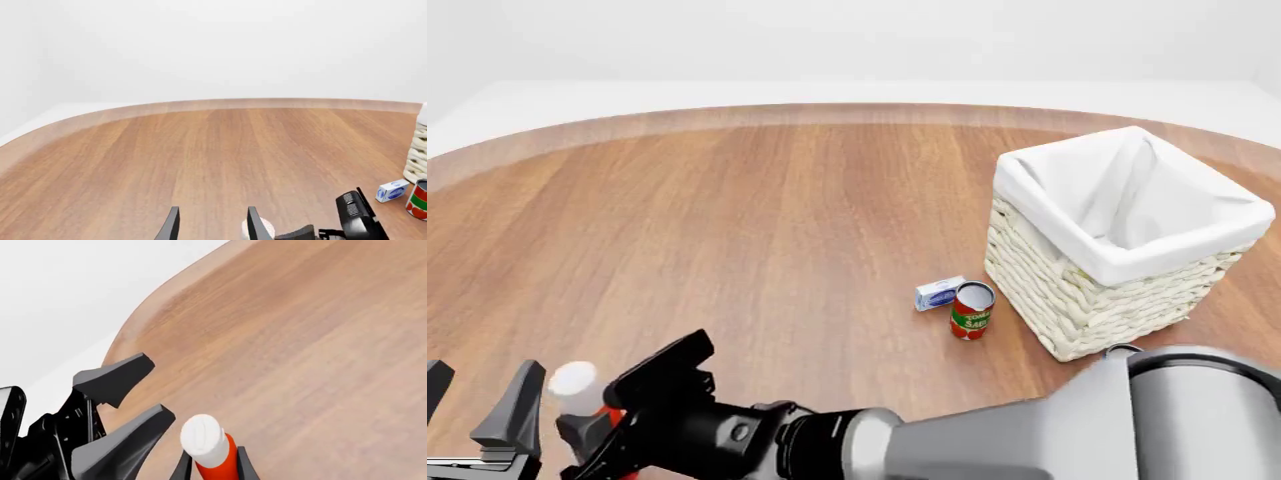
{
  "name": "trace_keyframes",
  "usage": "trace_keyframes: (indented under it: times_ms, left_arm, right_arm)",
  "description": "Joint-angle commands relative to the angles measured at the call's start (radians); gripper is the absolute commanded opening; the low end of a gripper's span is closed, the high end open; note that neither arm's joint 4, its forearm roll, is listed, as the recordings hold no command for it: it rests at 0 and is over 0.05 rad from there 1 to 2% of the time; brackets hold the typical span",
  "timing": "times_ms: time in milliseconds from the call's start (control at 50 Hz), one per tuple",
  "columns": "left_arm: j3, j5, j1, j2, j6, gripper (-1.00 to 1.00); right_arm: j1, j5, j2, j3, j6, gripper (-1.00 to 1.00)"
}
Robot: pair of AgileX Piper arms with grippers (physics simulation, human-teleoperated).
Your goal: Pick up the ketchup, and put it in the basket.
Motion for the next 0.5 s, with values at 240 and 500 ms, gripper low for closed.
trace_keyframes:
  times_ms: [240,500]
  left_arm:
    - [0.000,0.000,0.000,0.000,0.000,1.00]
    - [0.000,0.000,0.000,0.000,0.000,1.00]
  right_arm:
    - [-0.098,0.027,-0.046,-0.036,-0.007,-1.00]
    - [-0.163,0.015,-0.088,-0.035,-0.030,-1.00]
